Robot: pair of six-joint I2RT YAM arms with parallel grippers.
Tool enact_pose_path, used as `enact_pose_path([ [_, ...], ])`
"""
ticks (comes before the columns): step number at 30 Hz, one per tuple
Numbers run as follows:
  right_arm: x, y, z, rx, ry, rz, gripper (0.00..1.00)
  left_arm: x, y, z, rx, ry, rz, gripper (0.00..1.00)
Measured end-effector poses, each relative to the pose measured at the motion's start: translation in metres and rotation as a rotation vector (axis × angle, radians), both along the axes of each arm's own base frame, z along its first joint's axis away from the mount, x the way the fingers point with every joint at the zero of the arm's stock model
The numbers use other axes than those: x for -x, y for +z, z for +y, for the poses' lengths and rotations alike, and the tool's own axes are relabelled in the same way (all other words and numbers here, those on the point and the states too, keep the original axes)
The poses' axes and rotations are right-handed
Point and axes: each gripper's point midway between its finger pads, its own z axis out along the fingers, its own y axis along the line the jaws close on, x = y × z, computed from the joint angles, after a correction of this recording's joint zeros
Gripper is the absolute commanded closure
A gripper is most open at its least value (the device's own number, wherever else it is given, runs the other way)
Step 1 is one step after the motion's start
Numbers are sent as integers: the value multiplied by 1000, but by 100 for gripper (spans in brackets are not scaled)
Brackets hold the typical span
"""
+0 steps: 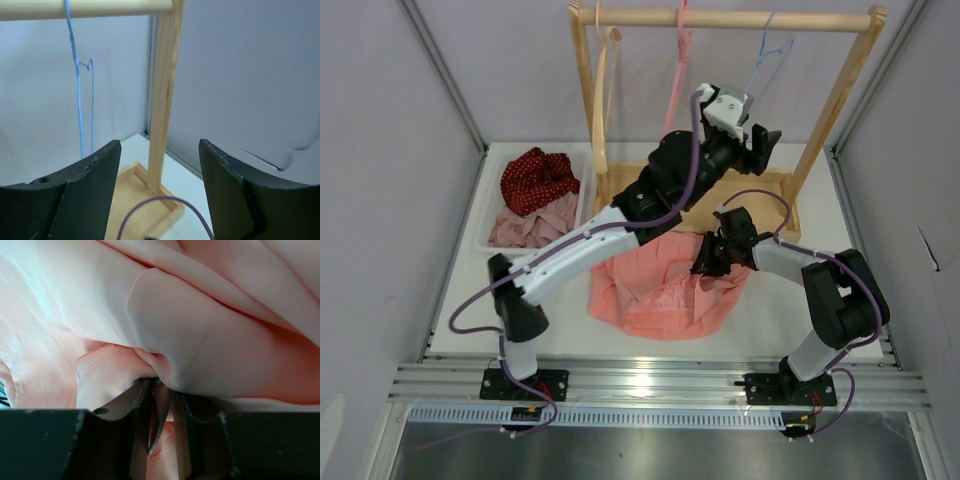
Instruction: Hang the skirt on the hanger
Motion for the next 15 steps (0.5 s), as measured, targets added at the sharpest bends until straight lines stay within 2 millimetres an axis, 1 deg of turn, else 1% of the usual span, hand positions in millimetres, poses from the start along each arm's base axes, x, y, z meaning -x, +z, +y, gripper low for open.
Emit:
enact_pose_path([
  [2, 0, 0, 1, -3, 2, 1, 74, -30, -14, -24, -38, 39, -7, 26],
  [6, 0, -1, 1, -7, 6, 3, 74, -73, -34, -38, -70, 106, -14, 26],
  [9, 0, -1, 2, -11, 10, 4, 74, -99, -57, -35, -107, 148, 1, 26],
  [10, 0, -1, 3, -11, 12, 3, 74, -104, -60, -32, -113, 158, 4, 26],
  [12, 0, -3, 4, -15, 17, 5, 75, -113, -62, -26, -115, 176, 7, 27],
  [15, 0, -3, 6, -25, 25, 3, 74, -121, -59, -19, -108, 192, -5, 28],
])
